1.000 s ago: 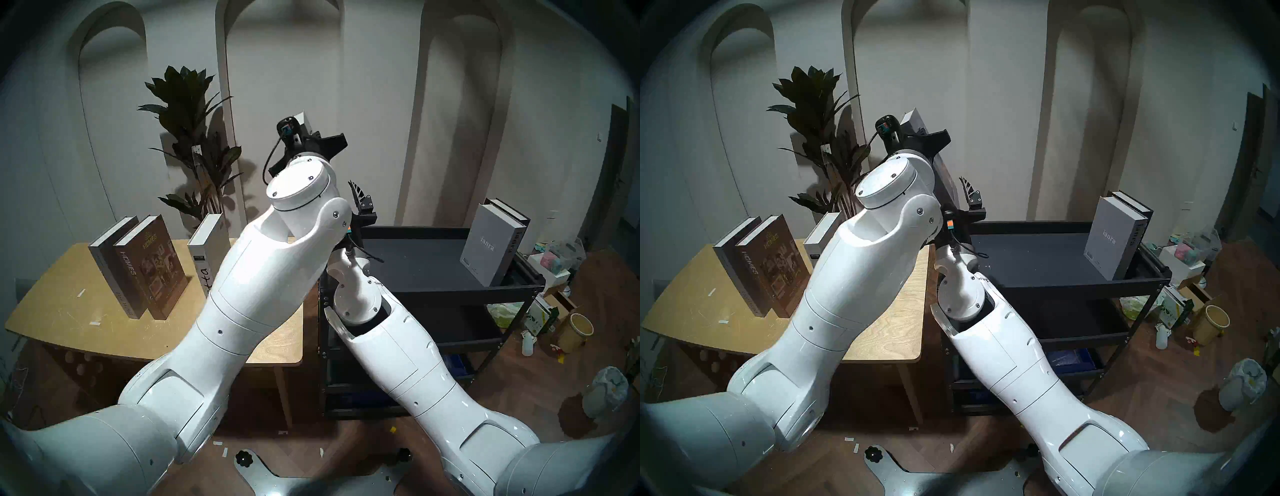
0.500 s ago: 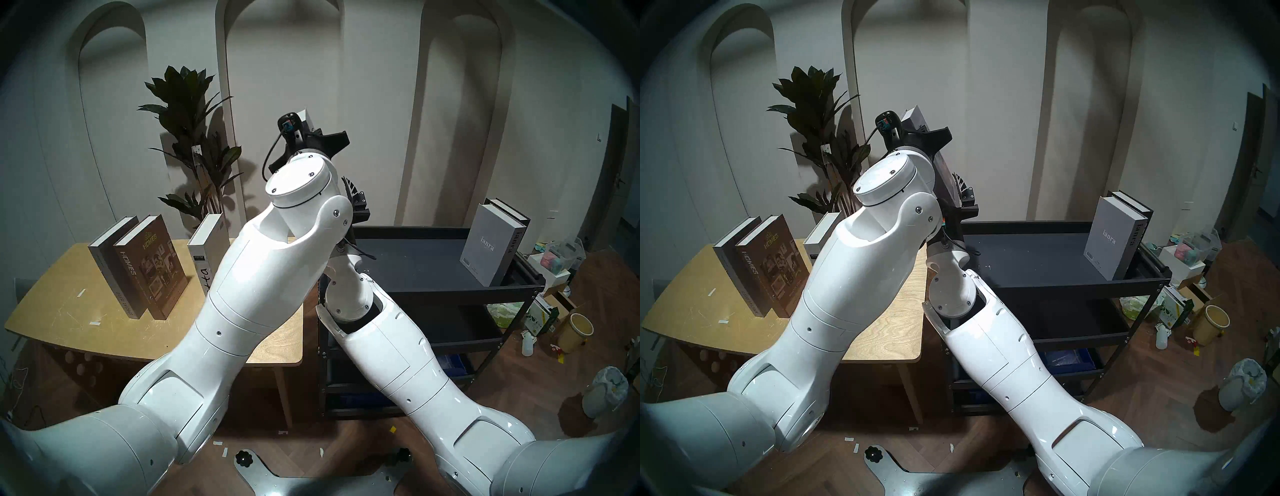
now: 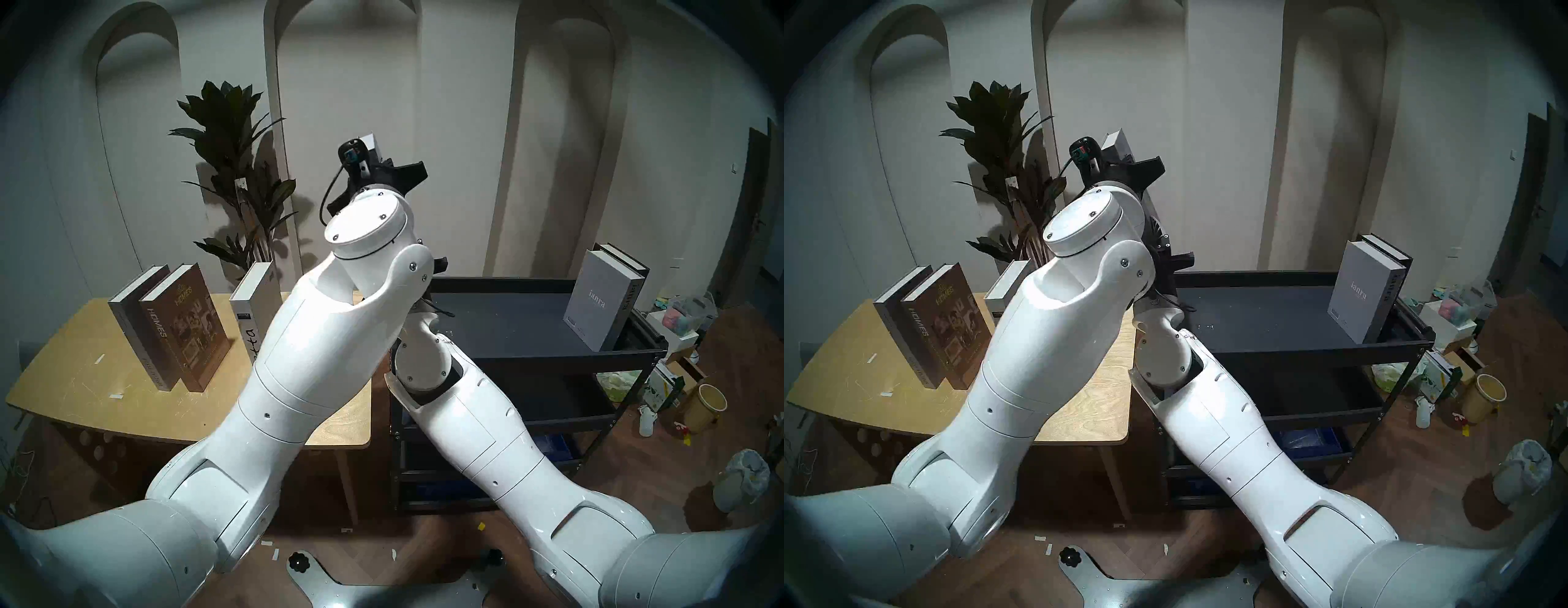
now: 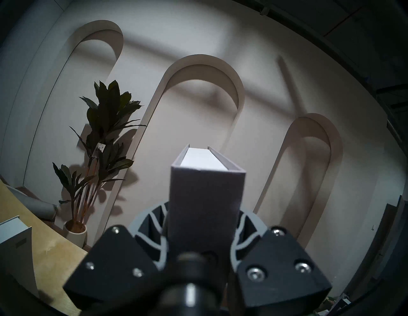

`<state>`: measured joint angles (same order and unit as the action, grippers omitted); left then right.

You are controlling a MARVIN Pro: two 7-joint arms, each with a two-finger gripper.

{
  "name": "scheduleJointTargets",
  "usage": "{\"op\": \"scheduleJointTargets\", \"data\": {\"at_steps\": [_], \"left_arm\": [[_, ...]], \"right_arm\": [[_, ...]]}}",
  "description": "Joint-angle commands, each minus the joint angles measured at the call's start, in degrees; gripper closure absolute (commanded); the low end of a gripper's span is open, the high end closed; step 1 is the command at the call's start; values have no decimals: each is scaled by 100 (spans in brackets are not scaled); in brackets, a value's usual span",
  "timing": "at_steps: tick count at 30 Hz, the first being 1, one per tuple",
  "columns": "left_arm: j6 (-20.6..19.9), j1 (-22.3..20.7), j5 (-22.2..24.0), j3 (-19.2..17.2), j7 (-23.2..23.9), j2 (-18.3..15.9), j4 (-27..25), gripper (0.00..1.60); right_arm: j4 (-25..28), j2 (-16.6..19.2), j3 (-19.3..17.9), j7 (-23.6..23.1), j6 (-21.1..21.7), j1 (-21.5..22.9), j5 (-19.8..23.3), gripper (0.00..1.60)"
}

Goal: Move the books from the display table onto the shelf, standing them upright with spines facing out and tallest at one end

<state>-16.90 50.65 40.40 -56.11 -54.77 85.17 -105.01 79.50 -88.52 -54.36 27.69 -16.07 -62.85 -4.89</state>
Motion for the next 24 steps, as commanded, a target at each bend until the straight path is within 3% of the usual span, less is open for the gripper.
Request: {"op": "scheduleJointTargets", "data": {"at_steps": [1, 3, 4, 12, 24], "left_arm": [[55, -50, 6, -10, 38, 38, -163, 160], [63, -25, 34, -16, 60, 39, -179, 9], [67, -30, 46, -25, 75, 43, -205, 0], [226, -107, 81, 41, 287, 128, -224, 0], [136, -732, 259, -204, 420, 359, -851, 0]], "right_arm": [[72, -129, 89, -40, -117, 122, -20, 160], [64, -102, 95, -49, -123, 151, -47, 160], [44, -90, 98, -55, -135, 162, -56, 160], [39, -41, 109, -96, -113, 373, -196, 160], [-348, 138, 30, -154, -141, 341, -241, 160]]}}
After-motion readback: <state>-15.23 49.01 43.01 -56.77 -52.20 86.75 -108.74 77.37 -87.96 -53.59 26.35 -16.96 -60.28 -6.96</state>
